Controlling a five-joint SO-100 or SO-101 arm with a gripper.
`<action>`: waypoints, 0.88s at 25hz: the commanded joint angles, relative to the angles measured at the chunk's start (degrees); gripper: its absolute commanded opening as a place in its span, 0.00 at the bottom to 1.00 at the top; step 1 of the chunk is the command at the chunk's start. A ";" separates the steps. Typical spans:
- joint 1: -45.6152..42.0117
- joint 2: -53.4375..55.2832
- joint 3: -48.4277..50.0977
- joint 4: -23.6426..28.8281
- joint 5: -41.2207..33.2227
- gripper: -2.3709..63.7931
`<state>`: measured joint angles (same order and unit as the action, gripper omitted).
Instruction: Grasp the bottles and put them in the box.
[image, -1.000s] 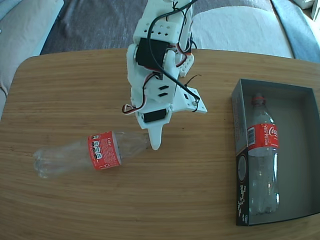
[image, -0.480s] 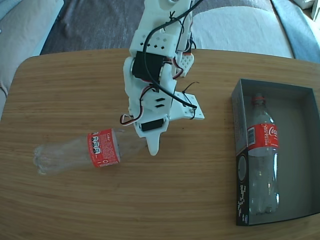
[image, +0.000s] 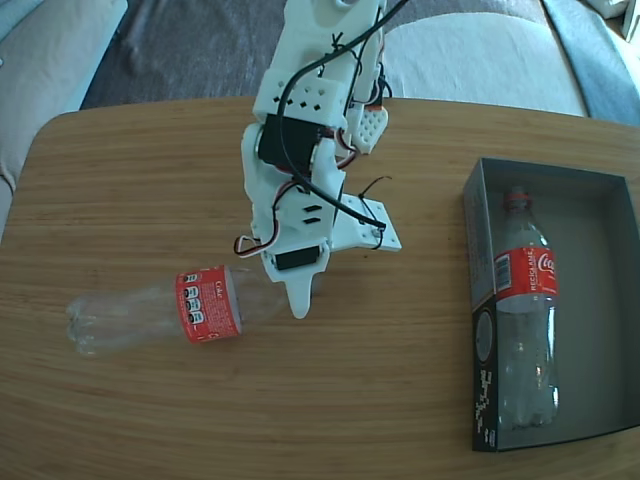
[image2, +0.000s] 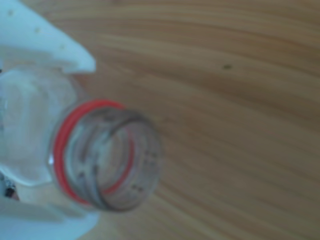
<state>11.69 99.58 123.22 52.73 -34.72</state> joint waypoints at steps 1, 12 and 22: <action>-0.26 0.44 -0.26 -0.26 0.26 0.52; -3.16 0.44 0.44 0.44 0.18 0.52; -3.43 0.53 2.37 0.53 0.70 0.47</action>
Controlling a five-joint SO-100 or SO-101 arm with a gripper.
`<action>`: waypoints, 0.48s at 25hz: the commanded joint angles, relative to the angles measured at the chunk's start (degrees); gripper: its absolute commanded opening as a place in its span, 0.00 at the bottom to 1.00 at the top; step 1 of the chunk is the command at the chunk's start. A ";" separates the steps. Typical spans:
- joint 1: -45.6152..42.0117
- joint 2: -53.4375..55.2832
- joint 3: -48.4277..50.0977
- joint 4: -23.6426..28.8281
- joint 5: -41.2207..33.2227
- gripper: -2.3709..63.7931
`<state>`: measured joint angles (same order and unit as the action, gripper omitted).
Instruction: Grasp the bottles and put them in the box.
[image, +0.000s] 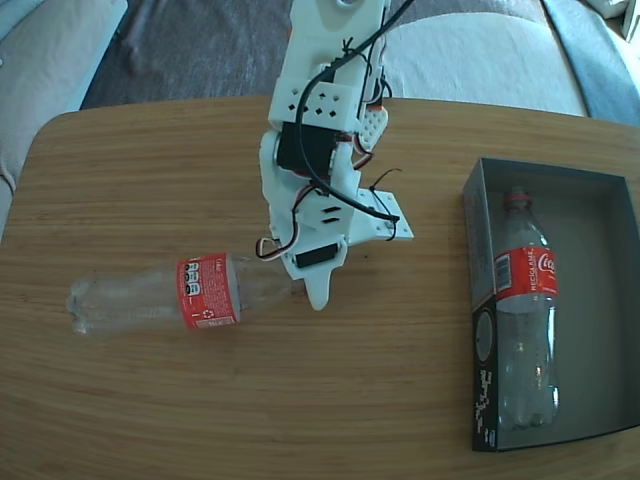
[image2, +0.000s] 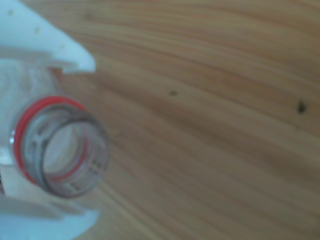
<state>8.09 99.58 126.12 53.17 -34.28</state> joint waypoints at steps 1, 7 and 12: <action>0.18 0.62 -0.53 0.09 0.35 0.41; 0.79 1.41 -0.44 0.09 0.44 0.06; 0.79 1.49 -0.44 0.09 0.44 0.03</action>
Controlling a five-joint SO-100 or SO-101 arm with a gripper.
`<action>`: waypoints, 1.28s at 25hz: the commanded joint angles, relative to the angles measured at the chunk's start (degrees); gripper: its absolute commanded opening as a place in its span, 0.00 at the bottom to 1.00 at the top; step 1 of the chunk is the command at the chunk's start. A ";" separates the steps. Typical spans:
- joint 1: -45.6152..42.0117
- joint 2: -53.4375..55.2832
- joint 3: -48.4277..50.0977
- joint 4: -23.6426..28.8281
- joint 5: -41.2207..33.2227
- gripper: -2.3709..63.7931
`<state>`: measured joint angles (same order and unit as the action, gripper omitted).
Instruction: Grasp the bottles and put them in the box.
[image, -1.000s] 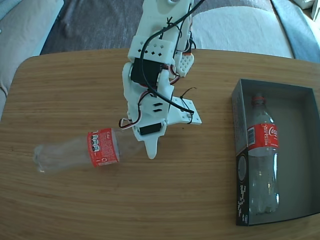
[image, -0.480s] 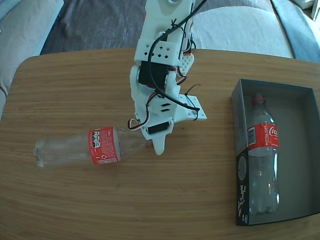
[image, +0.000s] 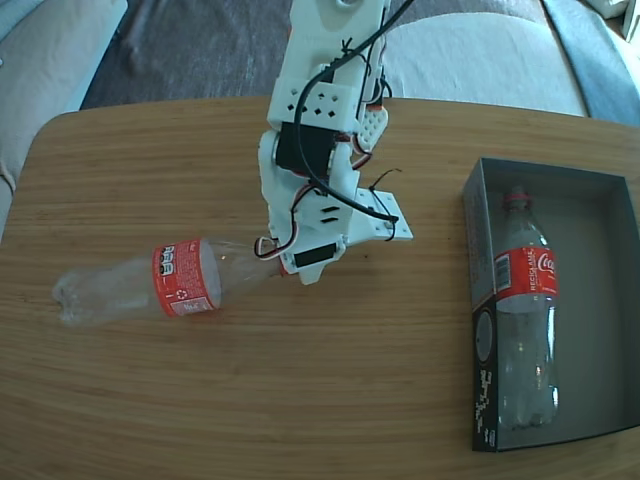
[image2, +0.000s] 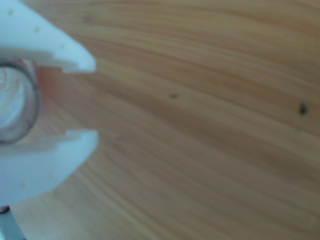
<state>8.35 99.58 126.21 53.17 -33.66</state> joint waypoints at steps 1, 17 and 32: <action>0.53 1.49 -0.53 0.09 -0.09 0.03; 0.09 5.62 -1.85 1.14 -0.62 0.45; 2.29 5.27 -0.97 -2.64 -0.88 0.52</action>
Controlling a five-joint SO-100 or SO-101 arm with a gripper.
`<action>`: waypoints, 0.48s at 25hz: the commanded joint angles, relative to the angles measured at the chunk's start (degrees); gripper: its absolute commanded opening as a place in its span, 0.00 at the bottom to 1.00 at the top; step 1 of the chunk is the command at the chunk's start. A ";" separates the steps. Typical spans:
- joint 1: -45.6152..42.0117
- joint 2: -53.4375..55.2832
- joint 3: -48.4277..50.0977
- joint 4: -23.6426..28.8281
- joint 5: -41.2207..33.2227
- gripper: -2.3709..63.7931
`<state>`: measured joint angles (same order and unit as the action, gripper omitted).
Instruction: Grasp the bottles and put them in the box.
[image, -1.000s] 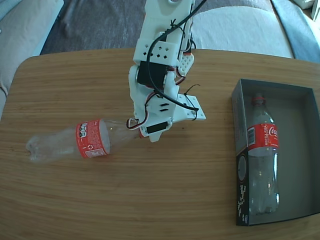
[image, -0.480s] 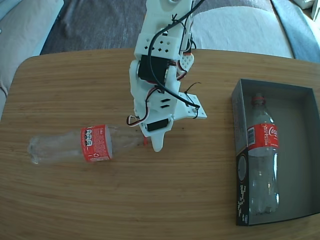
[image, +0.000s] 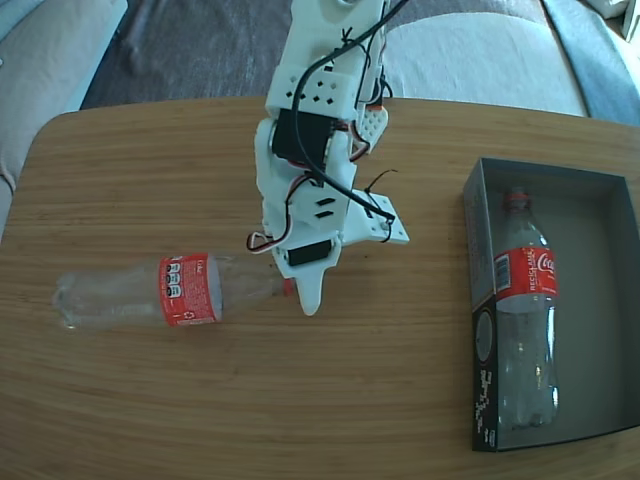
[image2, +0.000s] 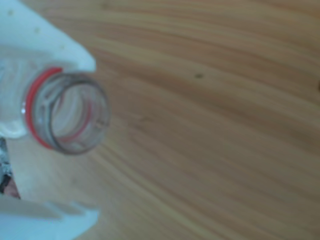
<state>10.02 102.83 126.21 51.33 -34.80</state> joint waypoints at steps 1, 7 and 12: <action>1.05 2.02 -0.97 -0.79 0.26 0.52; 4.92 2.02 0.79 -0.79 -5.71 0.51; 6.15 2.02 1.32 -0.79 -8.35 0.52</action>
<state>16.08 102.83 127.97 50.71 -42.71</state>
